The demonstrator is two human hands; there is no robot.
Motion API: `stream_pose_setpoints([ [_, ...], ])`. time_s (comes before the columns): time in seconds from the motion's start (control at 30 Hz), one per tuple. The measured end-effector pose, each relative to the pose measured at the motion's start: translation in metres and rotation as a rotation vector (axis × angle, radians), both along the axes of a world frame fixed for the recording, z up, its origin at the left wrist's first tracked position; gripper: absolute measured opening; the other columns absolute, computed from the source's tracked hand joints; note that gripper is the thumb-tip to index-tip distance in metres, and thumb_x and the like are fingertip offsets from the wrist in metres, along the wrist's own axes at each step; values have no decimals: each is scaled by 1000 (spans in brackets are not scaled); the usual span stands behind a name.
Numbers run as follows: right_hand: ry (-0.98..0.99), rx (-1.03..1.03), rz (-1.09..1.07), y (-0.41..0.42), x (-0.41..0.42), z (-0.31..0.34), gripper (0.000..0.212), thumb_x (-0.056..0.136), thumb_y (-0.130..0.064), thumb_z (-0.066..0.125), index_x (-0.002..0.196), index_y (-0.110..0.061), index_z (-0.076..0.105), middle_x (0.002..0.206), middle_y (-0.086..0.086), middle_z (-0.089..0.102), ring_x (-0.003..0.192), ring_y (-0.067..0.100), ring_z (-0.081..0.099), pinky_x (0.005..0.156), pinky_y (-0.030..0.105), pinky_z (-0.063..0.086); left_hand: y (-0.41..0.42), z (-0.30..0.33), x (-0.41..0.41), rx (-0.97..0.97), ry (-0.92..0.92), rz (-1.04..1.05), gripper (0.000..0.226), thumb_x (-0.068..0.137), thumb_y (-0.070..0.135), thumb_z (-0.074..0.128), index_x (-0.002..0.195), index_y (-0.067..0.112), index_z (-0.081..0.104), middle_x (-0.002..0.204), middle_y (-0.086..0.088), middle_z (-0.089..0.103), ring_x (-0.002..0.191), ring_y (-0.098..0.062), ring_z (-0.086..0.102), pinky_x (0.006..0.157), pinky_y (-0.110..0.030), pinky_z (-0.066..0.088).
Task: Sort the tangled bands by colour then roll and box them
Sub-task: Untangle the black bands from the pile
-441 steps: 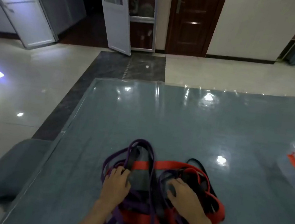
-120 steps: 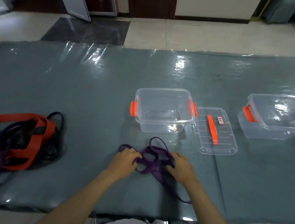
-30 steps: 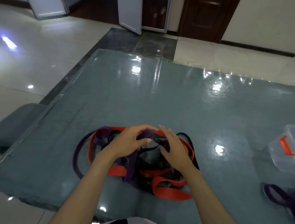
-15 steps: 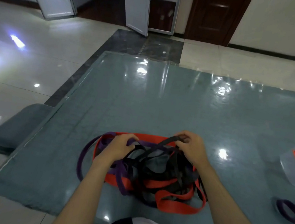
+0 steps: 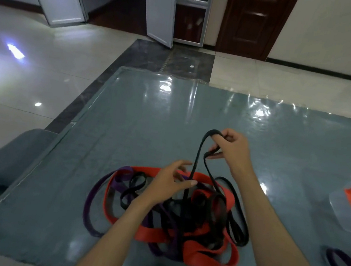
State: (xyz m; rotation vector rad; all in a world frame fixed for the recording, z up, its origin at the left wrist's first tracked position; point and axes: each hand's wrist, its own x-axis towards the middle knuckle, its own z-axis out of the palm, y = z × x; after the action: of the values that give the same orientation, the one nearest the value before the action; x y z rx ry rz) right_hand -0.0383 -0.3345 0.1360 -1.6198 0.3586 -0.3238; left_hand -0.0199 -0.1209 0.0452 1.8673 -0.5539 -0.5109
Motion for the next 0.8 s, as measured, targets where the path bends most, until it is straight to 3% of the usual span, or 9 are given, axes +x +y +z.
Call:
stream_pose_setpoints([
  [0.1, -17, 37, 66, 11, 0, 11, 33, 90, -4, 74, 65, -22, 66, 62, 12, 68, 58, 22, 72, 54, 40, 63, -19, 9, -8, -71, 118, -45, 63, 83, 51, 86, 138, 46, 54, 122, 17, 68, 87, -9, 73, 72, -16, 54],
  [0.2, 1, 101, 137, 20, -7, 12, 19, 88, 8, 75, 80, -8, 66, 71, 11, 69, 68, 23, 74, 58, 41, 65, -35, 14, -10, -156, 152, 25, 34, 93, 34, 81, 123, 24, 69, 101, 4, 79, 85, -18, 77, 77, -32, 61],
  [0.3, -16, 131, 186, 17, -21, 7, 24, 85, 7, 81, 101, -7, 69, 95, 14, 70, 87, 23, 75, 76, 37, 66, -33, 16, -5, -180, 118, 121, 14, 101, 22, 72, 108, 11, 74, 88, -5, 78, 78, -24, 76, 82, -45, 63],
  [0.37, -38, 13, 188, 6, -31, -2, 44, 84, 3, 83, 123, -11, 68, 116, 13, 73, 107, 19, 73, 94, 30, 61, -26, 20, 0, -180, 80, 133, 11, 104, 22, 68, 111, 14, 73, 96, -9, 80, 92, -26, 77, 91, -49, 62],
  [0.5, 208, -243, 370, -9, -48, -39, 57, 89, -6, 81, 141, -15, 59, 133, 3, 68, 123, 12, 65, 102, 17, 51, -22, 33, 7, -255, 22, 216, 30, 106, 19, 64, 135, 24, 57, 98, 0, 81, 100, -14, 77, 88, -34, 62],
  [0.63, 468, -397, 532, -17, -63, -88, 43, 95, -5, 75, 136, -13, 64, 122, -2, 69, 110, 9, 67, 101, 23, 53, -18, 46, 15, -348, 54, 314, 37, 109, 10, 54, 143, 20, 42, 96, 0, 82, 104, -12, 76, 85, -26, 61],
  [0.7, 503, -574, 529, -23, -69, -105, 32, 93, -12, 78, 121, -25, 69, 107, -5, 72, 90, 3, 66, 88, 19, 52, -12, 50, 17, -347, 54, 322, 30, 110, 11, 52, 132, 28, 43, 98, 1, 82, 104, -11, 76, 84, -26, 59],
  [0.77, 515, -690, 502, -27, -74, -117, 22, 91, -18, 79, 110, -27, 74, 93, 1, 74, 80, 10, 66, 73, 15, 48, -8, 54, 15, -342, 47, 324, 24, 110, 12, 52, 122, 31, 44, 99, 5, 82, 104, -6, 74, 84, -27, 57],
  [0.8, 508, -749, 471, -27, -75, -122, 17, 91, -19, 78, 108, -24, 77, 89, 4, 74, 80, 17, 67, 72, 20, 50, -8, 55, 15, -337, 38, 327, 21, 110, 13, 52, 119, 31, 44, 100, 7, 81, 104, -4, 73, 84, -28, 56],
])
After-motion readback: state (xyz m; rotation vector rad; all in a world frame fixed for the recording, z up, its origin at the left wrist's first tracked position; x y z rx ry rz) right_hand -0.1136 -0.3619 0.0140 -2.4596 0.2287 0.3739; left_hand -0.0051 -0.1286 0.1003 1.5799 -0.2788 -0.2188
